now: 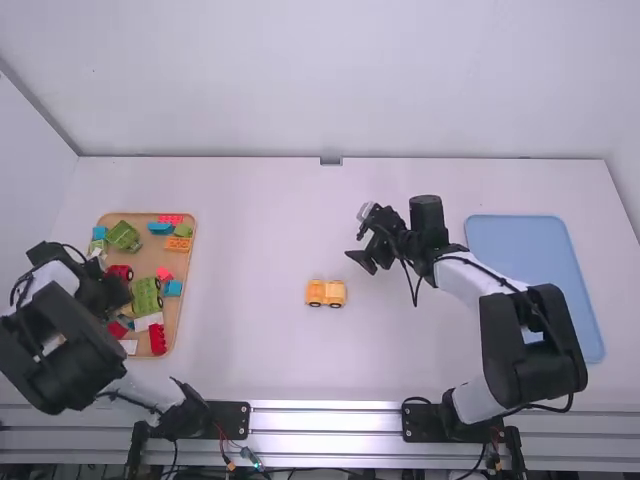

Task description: Assemble lego blocks to make yellow taxi

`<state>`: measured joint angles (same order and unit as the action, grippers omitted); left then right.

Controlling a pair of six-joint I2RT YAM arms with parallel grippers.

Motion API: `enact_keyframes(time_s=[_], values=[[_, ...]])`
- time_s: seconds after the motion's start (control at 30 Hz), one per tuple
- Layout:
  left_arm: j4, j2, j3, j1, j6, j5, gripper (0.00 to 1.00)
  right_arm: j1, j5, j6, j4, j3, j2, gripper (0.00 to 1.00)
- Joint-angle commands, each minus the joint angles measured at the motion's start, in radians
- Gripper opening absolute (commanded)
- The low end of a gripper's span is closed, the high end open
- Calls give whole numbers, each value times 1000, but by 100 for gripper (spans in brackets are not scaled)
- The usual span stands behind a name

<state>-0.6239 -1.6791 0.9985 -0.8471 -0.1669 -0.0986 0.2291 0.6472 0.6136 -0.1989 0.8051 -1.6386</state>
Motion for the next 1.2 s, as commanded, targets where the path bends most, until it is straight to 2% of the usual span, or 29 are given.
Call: enact_keyframes(time_s=[0.0, 0.17, 0.23, 0.3, 0.73, 1.17], values=[[-16, -56, 40, -4, -40, 12, 45, 0, 3, -4, 4, 26, 5, 99], [2, -98, 50, 3, -50, 11, 45, 0, 2, -5, 4, 26, 5, 99], [22, -98, 41, 3, -56, 13, 44, 0, 2, -4, 4, 26, 5, 99], [21, -98, 40, 2, -59, 10, 39, 0, 2, -5, 4, 26, 5, 99], [3, -98, 41, 9, -24, 10, 38, 0, 3, -6, 5, 26, 5, 99], [3, -97, 42, 9, 5, 14, 31, 0, 2, -8, 6, 26, 5, 99]])
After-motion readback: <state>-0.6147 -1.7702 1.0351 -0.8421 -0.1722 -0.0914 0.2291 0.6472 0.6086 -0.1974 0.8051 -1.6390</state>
